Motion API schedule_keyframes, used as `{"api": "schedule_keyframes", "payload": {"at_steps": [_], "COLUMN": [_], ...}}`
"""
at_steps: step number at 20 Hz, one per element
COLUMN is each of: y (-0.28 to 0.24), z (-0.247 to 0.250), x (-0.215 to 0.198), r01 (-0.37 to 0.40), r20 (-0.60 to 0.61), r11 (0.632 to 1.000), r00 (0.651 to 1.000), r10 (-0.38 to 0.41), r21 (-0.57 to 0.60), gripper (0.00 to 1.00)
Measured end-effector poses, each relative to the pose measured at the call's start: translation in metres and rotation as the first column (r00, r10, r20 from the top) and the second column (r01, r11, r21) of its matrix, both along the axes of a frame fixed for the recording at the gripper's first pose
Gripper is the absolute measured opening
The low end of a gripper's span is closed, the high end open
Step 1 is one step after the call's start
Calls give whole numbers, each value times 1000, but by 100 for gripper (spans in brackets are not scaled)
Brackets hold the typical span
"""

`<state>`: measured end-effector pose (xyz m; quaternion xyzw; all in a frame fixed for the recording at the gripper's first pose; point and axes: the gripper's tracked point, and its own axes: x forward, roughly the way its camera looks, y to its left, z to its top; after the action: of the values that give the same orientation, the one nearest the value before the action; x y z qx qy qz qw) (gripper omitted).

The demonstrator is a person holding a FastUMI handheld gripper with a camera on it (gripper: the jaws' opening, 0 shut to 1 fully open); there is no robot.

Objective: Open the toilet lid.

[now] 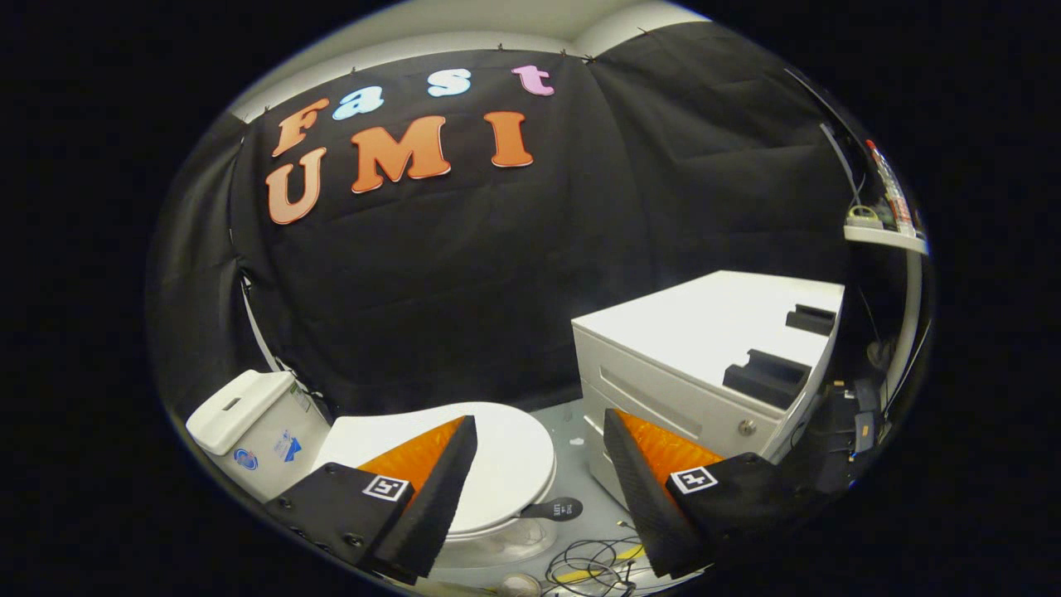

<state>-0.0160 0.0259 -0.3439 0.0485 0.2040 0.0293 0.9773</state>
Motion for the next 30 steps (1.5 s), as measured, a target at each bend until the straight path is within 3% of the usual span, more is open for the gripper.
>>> {"api": "schedule_keyframes", "payload": {"at_steps": [8, 14, 17, 21, 27, 28, 30], "y": [-16, -35, -38, -38, -35, -35, -31], "z": [-87, -139, -157, -171, -190, -195, -200], "x": [-5, -4, -19, -27, -29, -28, -26], "r01": [101, 198, 254, 331, 419, 434, 444], "r20": [-134, -225, -321, -419, -478, -492, -507], "r11": [985, 943, 892, 782, 639, 631, 611], "r00": [988, 965, 938, 903, 874, 866, 858], "r10": [-82, -138, -132, -99, -91, -94, -80], "r21": [137, 269, 374, 528, 645, 643, 655], "gripper": [99, 98, 97, 92, 77, 75, 61]}}
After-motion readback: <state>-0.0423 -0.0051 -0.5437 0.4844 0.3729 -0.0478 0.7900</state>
